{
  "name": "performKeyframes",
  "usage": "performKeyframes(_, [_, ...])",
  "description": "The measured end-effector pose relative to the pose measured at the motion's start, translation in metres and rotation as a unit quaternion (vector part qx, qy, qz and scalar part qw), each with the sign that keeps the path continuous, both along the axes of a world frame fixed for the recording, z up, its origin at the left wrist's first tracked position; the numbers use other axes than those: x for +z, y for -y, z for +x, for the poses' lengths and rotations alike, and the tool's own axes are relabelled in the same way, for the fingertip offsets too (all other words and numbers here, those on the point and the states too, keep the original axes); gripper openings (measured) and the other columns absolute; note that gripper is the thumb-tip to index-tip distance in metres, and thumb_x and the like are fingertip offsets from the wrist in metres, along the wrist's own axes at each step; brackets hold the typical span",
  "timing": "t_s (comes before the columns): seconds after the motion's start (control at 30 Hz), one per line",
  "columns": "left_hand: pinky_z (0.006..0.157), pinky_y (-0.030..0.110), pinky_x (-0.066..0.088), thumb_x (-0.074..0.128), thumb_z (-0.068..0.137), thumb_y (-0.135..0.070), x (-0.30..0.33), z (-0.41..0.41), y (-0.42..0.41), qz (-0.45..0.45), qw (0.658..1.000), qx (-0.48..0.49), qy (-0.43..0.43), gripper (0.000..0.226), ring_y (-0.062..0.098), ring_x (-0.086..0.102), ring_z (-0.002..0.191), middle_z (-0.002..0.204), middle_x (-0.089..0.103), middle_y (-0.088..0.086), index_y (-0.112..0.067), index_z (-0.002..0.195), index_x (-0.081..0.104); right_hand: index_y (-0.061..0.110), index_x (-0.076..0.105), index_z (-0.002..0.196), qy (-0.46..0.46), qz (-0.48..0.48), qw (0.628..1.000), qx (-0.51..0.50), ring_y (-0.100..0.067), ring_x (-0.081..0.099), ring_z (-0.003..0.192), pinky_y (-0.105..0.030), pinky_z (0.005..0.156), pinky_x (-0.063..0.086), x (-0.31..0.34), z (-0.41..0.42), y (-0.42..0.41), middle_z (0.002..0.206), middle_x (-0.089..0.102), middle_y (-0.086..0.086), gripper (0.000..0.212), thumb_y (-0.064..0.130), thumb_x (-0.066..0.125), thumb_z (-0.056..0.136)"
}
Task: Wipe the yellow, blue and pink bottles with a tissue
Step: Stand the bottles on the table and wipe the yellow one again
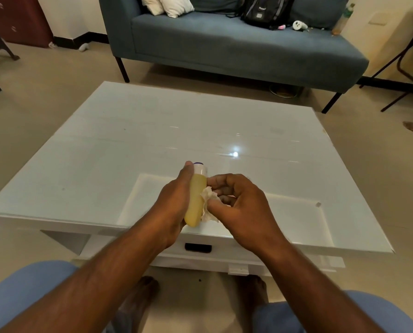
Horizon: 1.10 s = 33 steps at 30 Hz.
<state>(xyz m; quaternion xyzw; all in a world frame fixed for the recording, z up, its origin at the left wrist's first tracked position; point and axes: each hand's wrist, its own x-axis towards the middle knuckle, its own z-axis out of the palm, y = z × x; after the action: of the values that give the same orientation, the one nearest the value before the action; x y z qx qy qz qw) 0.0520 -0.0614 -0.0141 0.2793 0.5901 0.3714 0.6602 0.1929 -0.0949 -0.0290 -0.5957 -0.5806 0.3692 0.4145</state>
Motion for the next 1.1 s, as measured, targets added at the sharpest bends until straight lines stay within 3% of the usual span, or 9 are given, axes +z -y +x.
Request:
performKeyframes(0.17, [0.087,0.060,0.055,0.045,0.092,-0.063,-0.002,-0.002,-0.005,-0.014,0.999,0.020,0.041,0.056,0.037,0.068,0.103,0.118,0.066,0.016,-0.021,0.126,0.056,0.016,0.075,0.106,0.039,0.067,0.997,-0.020,-0.010,0.075,0.094,-0.027,0.086,0.065,0.005,0.004,0.000,0.104,0.074,0.006,0.018,0.015,0.079,0.088])
performKeyframes(0.37, [0.088,0.060,0.055,0.044,0.093,-0.064,-0.007,-0.002,-0.007,-0.008,0.998,0.010,0.055,0.054,0.037,0.069,0.100,0.114,0.069,0.016,-0.022,0.125,0.057,0.020,0.073,0.111,0.043,0.139,0.989,-0.004,-0.009,0.072,0.091,-0.016,0.068,0.059,0.010,0.004,0.002,0.107,0.073,0.008,0.025,0.005,0.070,0.092])
performKeyframes(0.53, [0.087,0.057,0.056,0.042,0.095,-0.060,-0.006,-0.002,-0.005,0.014,0.997,0.012,0.069,0.048,0.033,0.075,0.080,0.092,0.076,0.015,-0.020,0.109,0.064,0.013,0.079,0.108,0.029,0.170,0.985,-0.016,-0.006,0.068,0.106,-0.012,0.080,0.057,0.003,0.002,0.000,0.112,0.071,0.006,0.025,0.014,0.062,0.090])
performKeyframes(0.7, [0.091,0.058,0.054,0.041,0.095,-0.061,-0.001,-0.003,-0.002,0.020,0.998,0.019,0.059,0.052,0.037,0.072,0.095,0.102,0.074,0.018,-0.018,0.110,0.066,0.018,0.079,0.118,0.022,0.184,0.983,0.017,-0.005,0.069,0.111,-0.016,0.087,0.059,0.003,-0.002,0.003,0.122,0.071,0.007,0.024,0.015,0.074,0.095])
performKeyframes(0.77, [0.090,0.053,0.055,0.042,0.097,-0.057,0.000,-0.005,-0.002,0.021,0.996,0.051,0.077,0.051,0.034,0.071,0.091,0.096,0.074,0.017,-0.014,0.106,0.067,0.022,0.081,0.116,0.046,0.194,0.979,0.032,-0.009,0.071,0.109,-0.027,0.091,0.061,-0.001,-0.005,0.008,0.116,0.075,0.012,0.022,0.016,0.077,0.094])
performKeyframes(0.83, [0.088,0.049,0.055,0.042,0.098,-0.055,0.001,-0.008,-0.002,0.012,0.991,0.075,0.111,0.050,0.034,0.070,0.095,0.100,0.074,0.016,-0.013,0.109,0.067,0.032,0.077,0.124,-0.001,0.142,0.989,0.048,-0.014,0.072,0.109,-0.033,0.089,0.063,-0.001,-0.008,0.011,0.113,0.076,0.014,0.033,0.017,0.078,0.094])
performKeyframes(0.9, [0.088,0.048,0.056,0.043,0.097,-0.056,-0.002,-0.008,-0.001,0.008,0.991,0.065,0.115,0.049,0.035,0.070,0.099,0.103,0.075,0.017,-0.016,0.108,0.068,0.032,0.075,0.126,-0.052,0.098,0.994,0.025,-0.013,0.075,0.104,-0.030,0.085,0.065,0.000,-0.009,0.012,0.111,0.076,0.010,0.036,0.018,0.079,0.093])
performKeyframes(0.97, [0.089,0.049,0.056,0.044,0.095,-0.057,-0.001,-0.005,0.001,0.023,0.992,0.060,0.107,0.048,0.032,0.072,0.091,0.089,0.078,0.012,-0.016,0.098,0.070,0.022,0.080,0.113,-0.024,0.118,0.993,-0.016,-0.009,0.075,0.099,-0.030,0.083,0.064,0.000,-0.005,0.008,0.106,0.077,0.010,0.022,0.019,0.080,0.091])
performKeyframes(1.1, [0.070,0.039,0.057,0.038,0.098,-0.056,0.002,0.000,0.003,0.040,0.988,0.071,0.130,0.059,0.026,0.073,0.070,0.081,0.077,0.015,-0.007,0.093,0.070,0.021,0.081,0.098,0.025,0.147,0.989,0.002,-0.012,0.073,0.097,-0.015,0.092,0.053,-0.004,-0.009,0.011,0.098,0.077,0.014,0.009,0.022,0.082,0.089])
